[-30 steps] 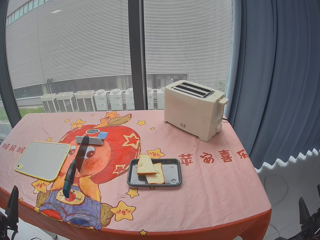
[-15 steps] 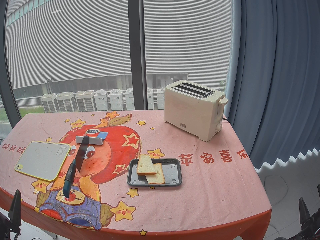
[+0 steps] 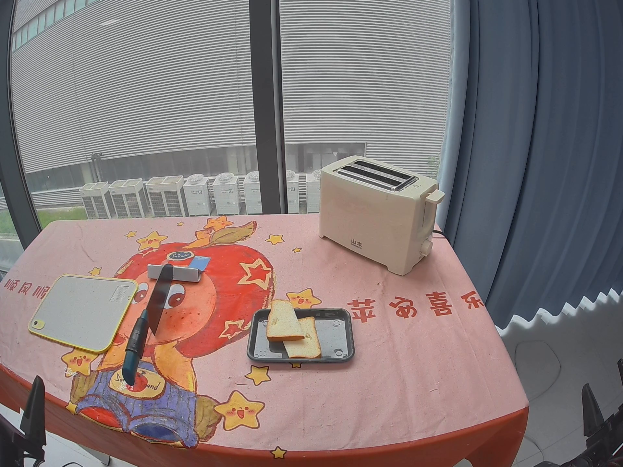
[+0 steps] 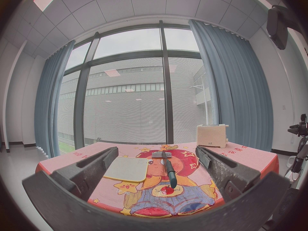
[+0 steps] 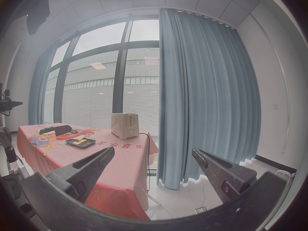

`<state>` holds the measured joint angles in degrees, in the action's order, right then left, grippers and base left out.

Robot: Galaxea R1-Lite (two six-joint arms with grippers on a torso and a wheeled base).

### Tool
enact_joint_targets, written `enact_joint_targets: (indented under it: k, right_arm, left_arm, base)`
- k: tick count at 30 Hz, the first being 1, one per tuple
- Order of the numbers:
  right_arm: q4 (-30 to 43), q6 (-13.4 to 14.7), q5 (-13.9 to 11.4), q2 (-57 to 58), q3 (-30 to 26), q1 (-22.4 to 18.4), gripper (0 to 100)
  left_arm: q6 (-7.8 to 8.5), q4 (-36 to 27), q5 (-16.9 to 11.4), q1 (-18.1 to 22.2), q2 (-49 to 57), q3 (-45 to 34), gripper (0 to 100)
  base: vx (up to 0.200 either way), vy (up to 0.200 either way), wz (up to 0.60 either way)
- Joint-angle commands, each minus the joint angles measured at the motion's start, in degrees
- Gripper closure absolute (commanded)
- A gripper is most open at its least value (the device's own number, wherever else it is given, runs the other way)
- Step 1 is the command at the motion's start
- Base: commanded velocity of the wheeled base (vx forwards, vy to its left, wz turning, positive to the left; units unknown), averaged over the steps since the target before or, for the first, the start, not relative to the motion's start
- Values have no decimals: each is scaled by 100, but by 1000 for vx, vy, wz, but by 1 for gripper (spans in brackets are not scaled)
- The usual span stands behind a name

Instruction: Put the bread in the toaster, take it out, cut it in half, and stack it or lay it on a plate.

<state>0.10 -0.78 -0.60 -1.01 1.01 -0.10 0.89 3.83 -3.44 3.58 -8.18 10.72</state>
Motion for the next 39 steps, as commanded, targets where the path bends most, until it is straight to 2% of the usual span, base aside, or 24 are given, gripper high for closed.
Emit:
enact_joint_targets:
  k: [1,10,39]
  right_arm:
    - [-1,-1,-2,75,-101,1,0]
    - [-1,-1,-2,75,-101,1,0]
    - [-1,-1,-2,75,-101,1,0]
  left_arm:
    - [-1,-93,1,2,88,1,0]
    - [-1,-585,-8,2,352,10,0]
    - [-10,-532,36,2,361,-201,0]
  base:
    - [0,0,0]
    - [0,0,0]
    - [0,0,0]
